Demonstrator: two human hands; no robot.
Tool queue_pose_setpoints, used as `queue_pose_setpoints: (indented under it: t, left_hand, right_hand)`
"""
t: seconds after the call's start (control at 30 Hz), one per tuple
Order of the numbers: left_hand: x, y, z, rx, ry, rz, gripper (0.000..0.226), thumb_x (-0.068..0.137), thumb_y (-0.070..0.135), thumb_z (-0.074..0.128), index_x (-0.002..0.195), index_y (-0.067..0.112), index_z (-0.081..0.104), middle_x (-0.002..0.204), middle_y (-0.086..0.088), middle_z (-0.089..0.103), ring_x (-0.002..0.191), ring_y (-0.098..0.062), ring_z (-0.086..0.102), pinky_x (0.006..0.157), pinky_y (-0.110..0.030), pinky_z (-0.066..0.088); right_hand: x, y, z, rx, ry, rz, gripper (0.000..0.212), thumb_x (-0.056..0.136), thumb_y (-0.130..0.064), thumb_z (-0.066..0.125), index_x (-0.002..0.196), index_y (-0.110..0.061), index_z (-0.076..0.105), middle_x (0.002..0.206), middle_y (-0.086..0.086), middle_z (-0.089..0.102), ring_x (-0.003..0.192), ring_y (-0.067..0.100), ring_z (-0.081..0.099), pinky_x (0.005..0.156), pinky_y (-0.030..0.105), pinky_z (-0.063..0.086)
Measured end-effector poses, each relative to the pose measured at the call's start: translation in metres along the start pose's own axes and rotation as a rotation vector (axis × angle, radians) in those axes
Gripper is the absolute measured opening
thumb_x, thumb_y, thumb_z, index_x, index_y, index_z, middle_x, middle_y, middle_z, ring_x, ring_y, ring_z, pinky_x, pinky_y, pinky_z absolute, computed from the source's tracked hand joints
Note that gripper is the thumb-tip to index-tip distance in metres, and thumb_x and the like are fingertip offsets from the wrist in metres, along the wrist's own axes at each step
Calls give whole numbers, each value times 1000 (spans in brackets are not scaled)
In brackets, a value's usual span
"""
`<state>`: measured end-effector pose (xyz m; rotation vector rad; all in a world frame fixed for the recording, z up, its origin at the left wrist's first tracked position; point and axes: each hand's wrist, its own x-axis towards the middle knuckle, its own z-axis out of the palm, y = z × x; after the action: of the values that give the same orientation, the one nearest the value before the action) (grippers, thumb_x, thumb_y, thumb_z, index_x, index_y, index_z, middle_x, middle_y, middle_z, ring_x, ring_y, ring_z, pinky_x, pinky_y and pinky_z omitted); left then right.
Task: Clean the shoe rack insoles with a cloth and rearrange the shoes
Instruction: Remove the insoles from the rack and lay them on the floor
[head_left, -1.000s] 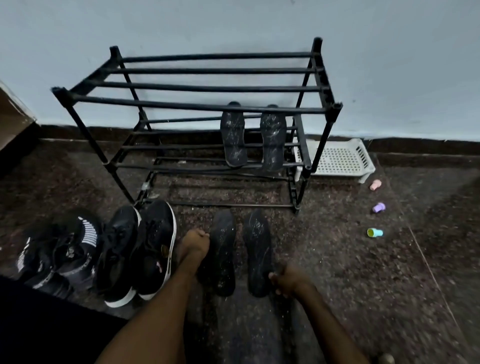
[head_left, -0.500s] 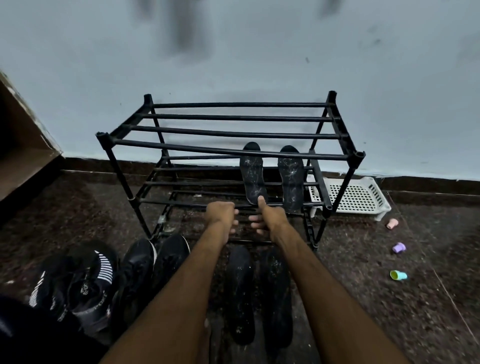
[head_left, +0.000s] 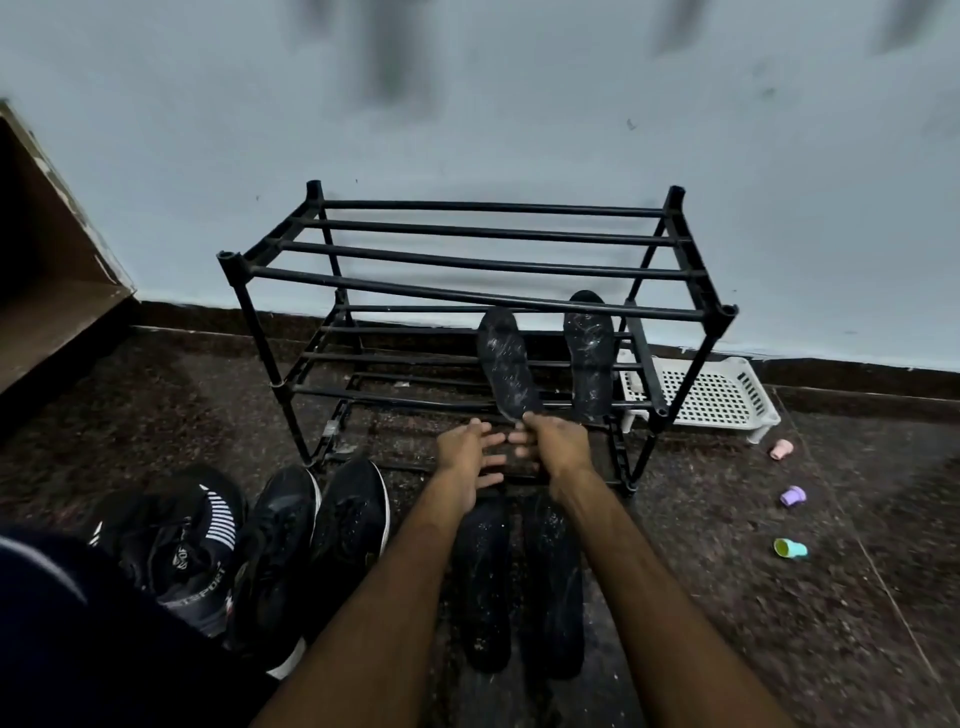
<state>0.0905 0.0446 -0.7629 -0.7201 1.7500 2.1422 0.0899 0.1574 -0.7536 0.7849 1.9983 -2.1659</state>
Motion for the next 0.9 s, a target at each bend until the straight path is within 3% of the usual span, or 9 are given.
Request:
queue_pose_setpoints:
  t: [0.13,0.27,0.47,0.63,0.77,0.9]
  left_hand:
    - [-16,0,5,-63,-48,27,59,106,47,24,136,5,51,135,-16,60,108,-31,63,75,-38,55]
    - [-30,-2,5,-123,-21,38,65,106,48,18,140,1,46,141,-20,52,124,-37,55,82,-42,51]
    - [-53,-40,17,-26,9,10,45,107,33,37,137,3,52,132,-17,61,110,-34,63,67,-39,55]
    - [-58,-92,31,126,8,-72,32,103,14,48,132,2,56,128,-19,61,110,-37,63,79,-45,55]
    - [-51,-120,53,309,-82,-92,27,104,11,45,127,3,57,122,-17,64,87,-27,66,69,-39,56]
    - [-35,-144,80,534,-193,-96,29,103,7,42,128,2,57,109,-11,66,75,-18,65,59,-33,54]
  right_hand:
    - [-53,16,-40,-56,-56,-37,21,95,-18,59,78,-10,65,67,5,69,40,8,51,37,16,32]
    - [-99,35,-87,-138,-123,-34,24,96,-22,59,77,-10,65,69,5,70,43,8,51,39,18,31]
    - [-138,62,-144,-135,-227,-5,22,98,-15,58,82,-1,64,75,10,68,42,5,51,40,12,36]
    - [-147,104,-191,-193,-316,126,21,97,-20,60,84,-6,68,77,6,70,46,2,54,41,11,34]
    - [-142,137,-215,-143,-253,230,20,96,-17,61,83,-3,68,67,2,69,44,3,54,40,12,35]
    - [-126,166,-229,-118,-167,298,20,96,-15,61,83,-1,68,71,6,67,40,2,52,37,12,34]
